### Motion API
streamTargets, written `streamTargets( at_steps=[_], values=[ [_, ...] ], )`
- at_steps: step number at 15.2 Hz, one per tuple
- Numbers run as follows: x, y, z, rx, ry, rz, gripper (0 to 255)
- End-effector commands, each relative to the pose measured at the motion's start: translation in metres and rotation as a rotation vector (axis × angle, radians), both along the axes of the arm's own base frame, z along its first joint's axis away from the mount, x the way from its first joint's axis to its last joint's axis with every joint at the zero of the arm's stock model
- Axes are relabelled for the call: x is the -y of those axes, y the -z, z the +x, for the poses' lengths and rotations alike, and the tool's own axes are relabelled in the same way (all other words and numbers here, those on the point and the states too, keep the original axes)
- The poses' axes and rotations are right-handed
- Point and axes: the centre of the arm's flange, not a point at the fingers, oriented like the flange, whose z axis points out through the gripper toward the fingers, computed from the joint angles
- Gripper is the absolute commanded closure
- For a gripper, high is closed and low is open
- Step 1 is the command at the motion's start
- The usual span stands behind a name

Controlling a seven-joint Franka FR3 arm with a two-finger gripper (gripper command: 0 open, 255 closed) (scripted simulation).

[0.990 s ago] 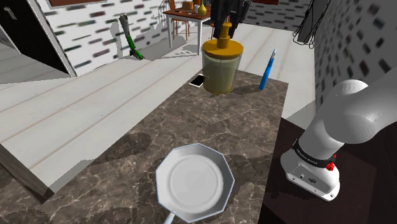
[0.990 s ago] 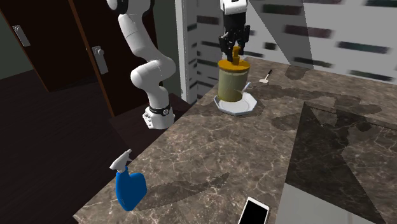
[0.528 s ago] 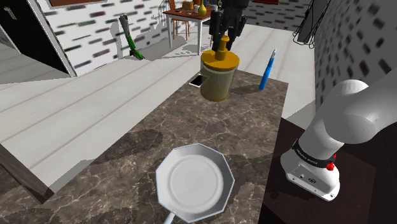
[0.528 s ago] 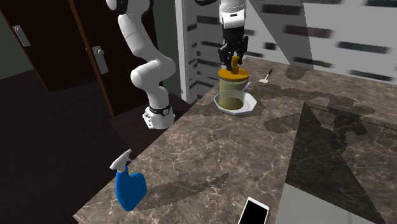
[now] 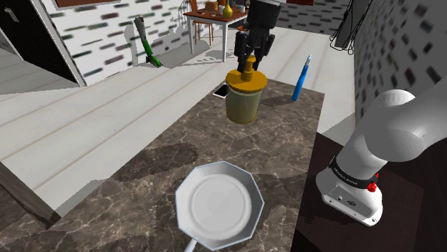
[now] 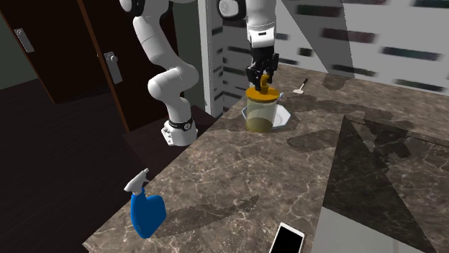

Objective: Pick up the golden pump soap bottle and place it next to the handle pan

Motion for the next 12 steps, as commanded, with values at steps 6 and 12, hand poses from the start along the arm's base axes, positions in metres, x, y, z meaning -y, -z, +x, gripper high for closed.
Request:
streamTargets(
  at_steps=[6, 12],
  values=[
    [0.0, 0.036, 0.0, 0.001, 0.0, 0.0, 255],
    [0.0, 0.068, 0.0, 0.001, 0.0, 0.0, 255]
  ],
)
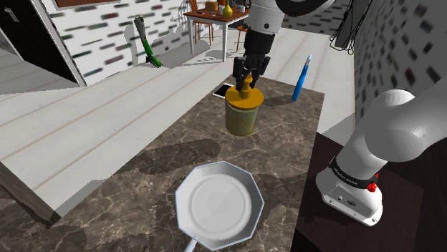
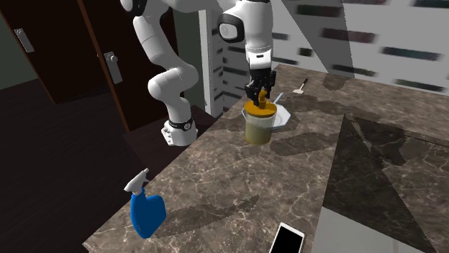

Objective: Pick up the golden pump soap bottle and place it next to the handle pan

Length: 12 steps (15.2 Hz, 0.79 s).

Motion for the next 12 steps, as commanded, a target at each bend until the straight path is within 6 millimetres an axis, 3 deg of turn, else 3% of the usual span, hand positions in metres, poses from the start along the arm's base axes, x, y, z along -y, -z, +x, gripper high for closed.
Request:
streamTargets(
  at_steps=[1, 12],
  values=[
    [-0.001, 0.01, 0.0, 0.001, 0.0, 0.0, 255],
    [-0.001, 0.068, 0.0, 0.001, 0.0, 0.0, 255]
  ],
)
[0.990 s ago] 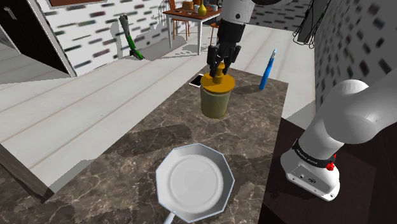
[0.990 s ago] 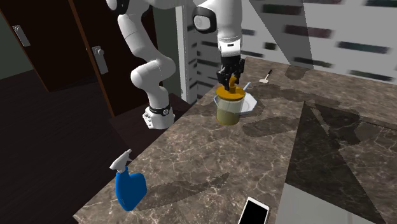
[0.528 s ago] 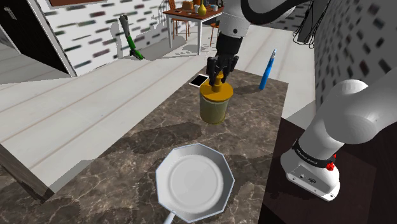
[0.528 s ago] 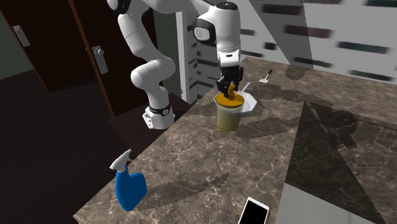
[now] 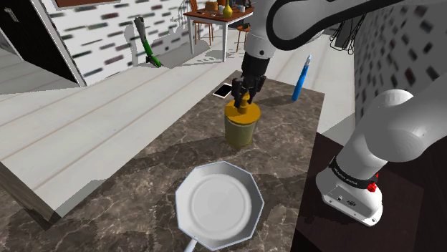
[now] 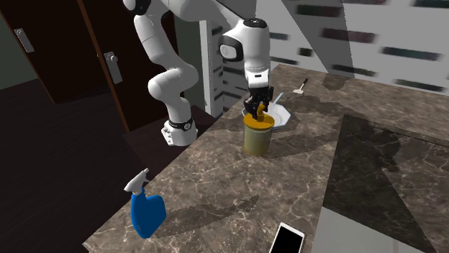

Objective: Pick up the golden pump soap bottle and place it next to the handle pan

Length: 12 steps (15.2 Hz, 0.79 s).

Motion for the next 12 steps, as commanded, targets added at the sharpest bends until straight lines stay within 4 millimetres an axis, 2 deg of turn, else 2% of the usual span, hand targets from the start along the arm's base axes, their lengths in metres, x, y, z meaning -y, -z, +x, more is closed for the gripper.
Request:
streamTargets(
  at_steps=[1, 3, 10, 11, 12],
  values=[
    [0.0001, 0.0106, 0.0001, 0.001, 0.0, 0.0, 255],
    [0.0001, 0.0184, 0.0001, 0.001, 0.0, 0.0, 255],
    [0.0001, 0.0184, 0.0001, 0.001, 0.0, 0.0, 255],
    [0.0001, 0.0184, 0.0001, 0.001, 0.0, 0.0, 0],
    [0.0001, 0.0184, 0.0001, 0.001, 0.0, 0.0, 0]
  ],
)
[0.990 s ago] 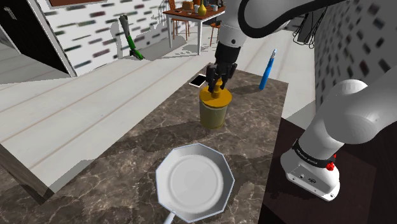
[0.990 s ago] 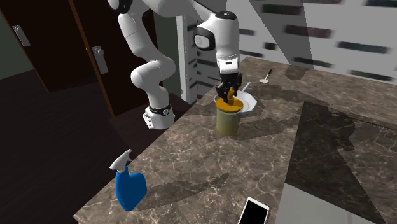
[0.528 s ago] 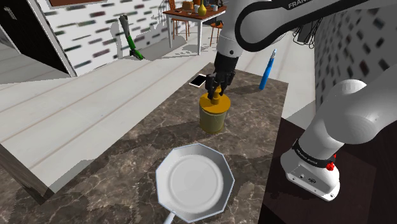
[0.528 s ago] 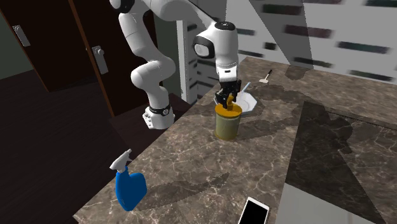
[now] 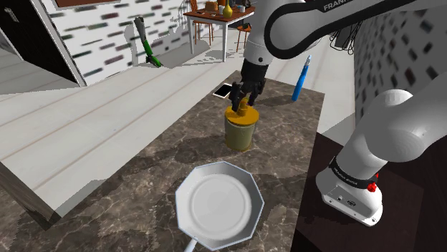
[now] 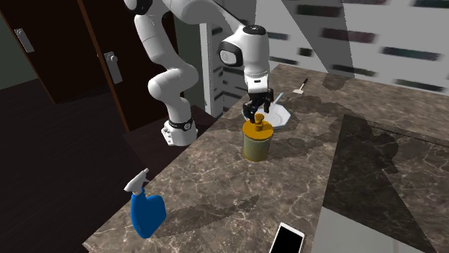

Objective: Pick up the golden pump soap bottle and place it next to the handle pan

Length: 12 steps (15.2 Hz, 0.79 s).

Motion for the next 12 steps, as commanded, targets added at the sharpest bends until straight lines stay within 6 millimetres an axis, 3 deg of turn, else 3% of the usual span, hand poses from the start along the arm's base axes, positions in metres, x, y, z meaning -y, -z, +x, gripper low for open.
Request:
streamTargets(
  at_steps=[1, 4, 8, 12],
  values=[
    [0.0, 0.0, 0.0, 0.0, 0.0, 0.0, 0],
    [0.0, 0.0, 0.0, 0.0, 0.0, 0.0, 0],
    [0.008, -0.049, -0.003, 0.0, 0.0, 0.0, 0],
    [0.008, -0.049, -0.003, 0.0, 0.0, 0.0, 0]
  ],
)
